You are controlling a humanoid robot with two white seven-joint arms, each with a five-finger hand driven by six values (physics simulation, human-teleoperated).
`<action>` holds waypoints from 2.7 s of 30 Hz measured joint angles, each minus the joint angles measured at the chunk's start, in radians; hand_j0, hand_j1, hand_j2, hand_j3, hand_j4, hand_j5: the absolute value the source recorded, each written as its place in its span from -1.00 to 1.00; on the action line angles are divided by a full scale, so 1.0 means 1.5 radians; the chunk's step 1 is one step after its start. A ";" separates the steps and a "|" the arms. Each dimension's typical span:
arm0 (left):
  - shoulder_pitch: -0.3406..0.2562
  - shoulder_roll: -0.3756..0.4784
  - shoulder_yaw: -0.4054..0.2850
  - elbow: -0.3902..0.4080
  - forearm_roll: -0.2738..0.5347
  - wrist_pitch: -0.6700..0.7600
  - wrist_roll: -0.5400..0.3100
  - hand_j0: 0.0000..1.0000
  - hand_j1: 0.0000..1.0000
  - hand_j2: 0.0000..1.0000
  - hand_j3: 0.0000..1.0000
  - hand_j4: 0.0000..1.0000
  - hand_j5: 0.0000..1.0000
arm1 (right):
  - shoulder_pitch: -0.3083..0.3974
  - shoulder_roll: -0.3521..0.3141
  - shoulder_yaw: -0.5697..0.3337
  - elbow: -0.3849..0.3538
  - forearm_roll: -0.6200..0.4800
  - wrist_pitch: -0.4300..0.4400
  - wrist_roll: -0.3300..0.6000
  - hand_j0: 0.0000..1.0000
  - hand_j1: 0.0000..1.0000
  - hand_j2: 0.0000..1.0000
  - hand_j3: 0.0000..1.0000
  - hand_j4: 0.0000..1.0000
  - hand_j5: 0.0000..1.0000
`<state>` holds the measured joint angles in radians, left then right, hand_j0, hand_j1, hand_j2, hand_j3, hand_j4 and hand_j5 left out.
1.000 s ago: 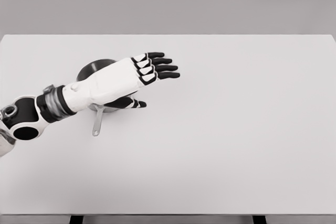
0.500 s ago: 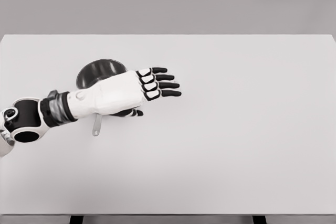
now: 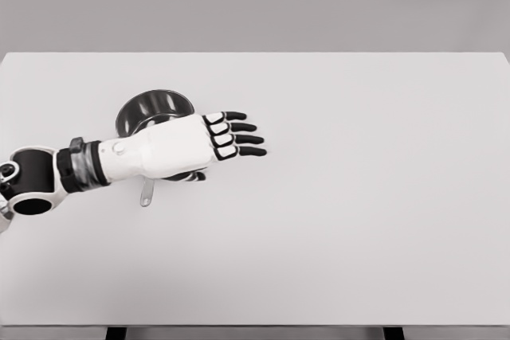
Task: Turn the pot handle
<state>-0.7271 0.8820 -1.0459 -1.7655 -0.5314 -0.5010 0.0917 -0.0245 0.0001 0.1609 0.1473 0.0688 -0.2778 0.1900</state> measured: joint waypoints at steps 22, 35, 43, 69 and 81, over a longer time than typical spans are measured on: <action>0.005 0.053 -0.003 0.000 -0.023 -0.018 -0.009 1.00 1.00 1.00 1.00 1.00 1.00 | 0.000 0.000 0.000 0.000 0.000 0.000 0.000 1.00 1.00 1.00 1.00 1.00 1.00; 0.005 0.077 -0.005 0.000 -0.023 -0.020 -0.010 1.00 1.00 1.00 1.00 1.00 1.00 | 0.000 0.000 0.000 0.000 0.000 0.000 0.000 1.00 1.00 1.00 1.00 1.00 1.00; 0.005 0.094 -0.006 0.000 -0.024 -0.020 -0.019 1.00 1.00 1.00 1.00 1.00 1.00 | 0.000 0.000 0.000 0.000 0.000 0.000 0.000 1.00 1.00 1.00 1.00 1.00 1.00; -0.001 0.140 -0.001 0.000 -0.026 -0.068 -0.019 1.00 1.00 1.00 1.00 1.00 1.00 | 0.000 0.000 -0.001 0.000 0.000 0.000 0.000 1.00 1.00 1.00 1.00 1.00 1.00; -0.004 0.171 0.004 0.000 -0.027 -0.073 -0.016 1.00 1.00 1.00 1.00 1.00 1.00 | 0.000 0.000 -0.001 0.000 0.000 0.000 0.000 1.00 1.00 1.00 1.00 1.00 1.00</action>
<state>-0.7332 1.1378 -1.0395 -1.7655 -0.5722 -0.6103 0.0675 -0.0245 0.0001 0.1599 0.1473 0.0688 -0.2782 0.1900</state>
